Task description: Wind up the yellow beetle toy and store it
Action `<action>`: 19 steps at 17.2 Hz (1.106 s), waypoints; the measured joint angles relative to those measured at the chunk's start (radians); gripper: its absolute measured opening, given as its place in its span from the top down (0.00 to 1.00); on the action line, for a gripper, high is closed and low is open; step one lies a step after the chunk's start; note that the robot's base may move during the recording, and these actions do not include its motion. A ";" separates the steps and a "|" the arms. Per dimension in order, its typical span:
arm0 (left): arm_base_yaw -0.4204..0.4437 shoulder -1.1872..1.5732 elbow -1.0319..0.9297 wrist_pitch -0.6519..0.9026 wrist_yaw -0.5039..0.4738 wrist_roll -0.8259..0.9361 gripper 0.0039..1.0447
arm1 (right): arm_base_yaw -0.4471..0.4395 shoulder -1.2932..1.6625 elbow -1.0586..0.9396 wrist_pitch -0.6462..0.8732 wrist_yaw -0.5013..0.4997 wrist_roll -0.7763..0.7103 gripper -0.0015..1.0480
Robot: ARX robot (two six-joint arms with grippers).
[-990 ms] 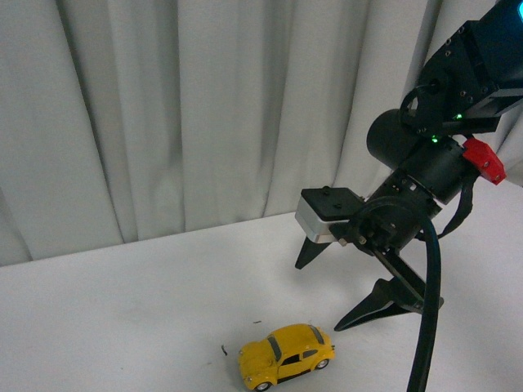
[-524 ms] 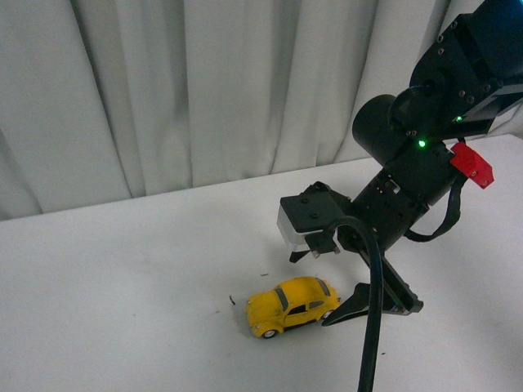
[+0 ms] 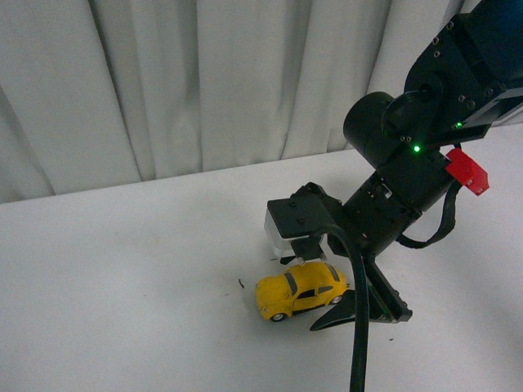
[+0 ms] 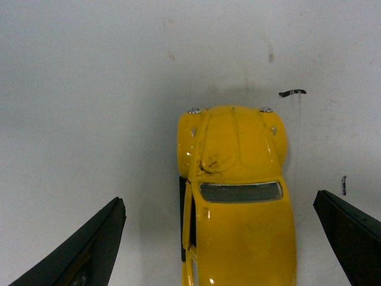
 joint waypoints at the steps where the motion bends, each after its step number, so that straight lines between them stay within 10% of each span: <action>1: 0.000 0.000 0.000 0.000 0.000 0.000 0.06 | 0.000 0.000 -0.002 0.002 0.000 0.001 0.06; 5: 0.000 0.000 0.000 0.000 0.000 0.000 0.06 | 0.000 0.000 -0.011 0.008 0.004 0.008 0.08; 12: 0.000 0.000 0.000 0.000 0.000 0.000 0.06 | -0.002 0.000 -0.005 0.002 0.008 -0.004 0.58; 19: 0.000 0.000 0.000 0.000 0.000 0.000 0.06 | -0.045 0.076 0.111 -0.050 -0.045 -0.114 0.60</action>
